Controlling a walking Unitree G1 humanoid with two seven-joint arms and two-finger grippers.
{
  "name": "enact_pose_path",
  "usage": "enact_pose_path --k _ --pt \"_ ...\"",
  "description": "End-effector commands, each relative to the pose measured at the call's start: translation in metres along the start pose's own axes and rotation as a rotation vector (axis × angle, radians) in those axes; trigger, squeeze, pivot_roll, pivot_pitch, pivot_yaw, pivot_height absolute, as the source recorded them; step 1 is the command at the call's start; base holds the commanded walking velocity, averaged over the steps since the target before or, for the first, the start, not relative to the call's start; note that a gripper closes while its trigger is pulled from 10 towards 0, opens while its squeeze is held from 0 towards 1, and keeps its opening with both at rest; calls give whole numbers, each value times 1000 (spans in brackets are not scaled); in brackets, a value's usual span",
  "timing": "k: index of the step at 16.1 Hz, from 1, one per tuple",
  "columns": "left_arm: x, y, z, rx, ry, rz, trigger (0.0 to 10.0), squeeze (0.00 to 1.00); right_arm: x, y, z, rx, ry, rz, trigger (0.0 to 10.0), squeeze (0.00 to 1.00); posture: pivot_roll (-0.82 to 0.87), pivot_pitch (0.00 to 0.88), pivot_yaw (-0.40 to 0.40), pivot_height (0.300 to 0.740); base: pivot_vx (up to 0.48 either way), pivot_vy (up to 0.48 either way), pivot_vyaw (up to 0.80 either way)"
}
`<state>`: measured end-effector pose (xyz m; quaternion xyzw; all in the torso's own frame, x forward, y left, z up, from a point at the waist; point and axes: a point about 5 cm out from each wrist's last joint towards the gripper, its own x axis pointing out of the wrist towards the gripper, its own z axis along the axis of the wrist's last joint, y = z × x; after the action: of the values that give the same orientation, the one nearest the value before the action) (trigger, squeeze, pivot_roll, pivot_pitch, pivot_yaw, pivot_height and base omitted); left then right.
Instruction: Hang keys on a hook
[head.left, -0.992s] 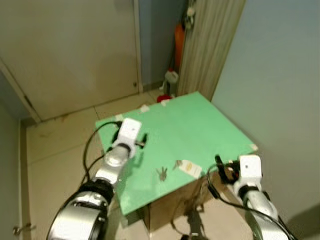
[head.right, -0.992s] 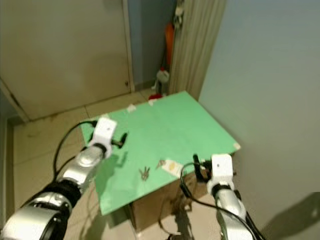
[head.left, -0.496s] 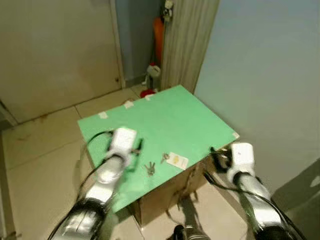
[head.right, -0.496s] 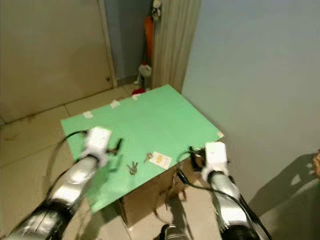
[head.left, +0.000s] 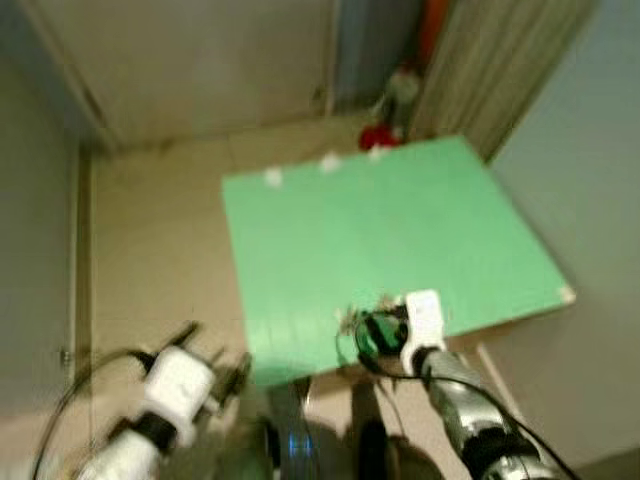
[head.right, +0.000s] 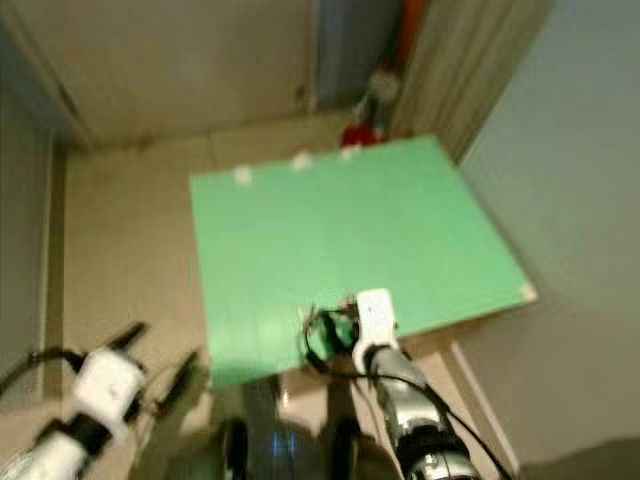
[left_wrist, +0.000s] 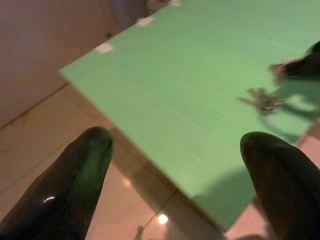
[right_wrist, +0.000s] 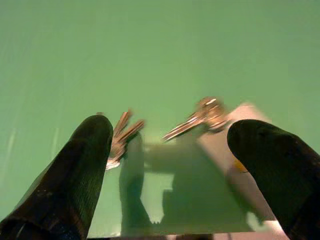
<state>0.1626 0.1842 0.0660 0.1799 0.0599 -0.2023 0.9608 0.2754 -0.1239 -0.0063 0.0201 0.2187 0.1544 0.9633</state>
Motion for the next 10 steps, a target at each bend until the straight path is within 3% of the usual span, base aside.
enact_pose_path --k 1,4,10 --pt "-3 0 11 37 -29 -5 10000 0 -4 -3 -11 -3 34 -4 10000 0 404 354 -55 740 0 0 0" --pt "-24 2 19 -49 39 106 10000 0 -5 0 -17 85 55 3 10000 0 375 389 -82 740 0 0 0" --pt "-22 -15 26 -92 64 128 10000 0 -7 23 -18 232 16 95 10000 0 351 395 -99 740 0 0 0"
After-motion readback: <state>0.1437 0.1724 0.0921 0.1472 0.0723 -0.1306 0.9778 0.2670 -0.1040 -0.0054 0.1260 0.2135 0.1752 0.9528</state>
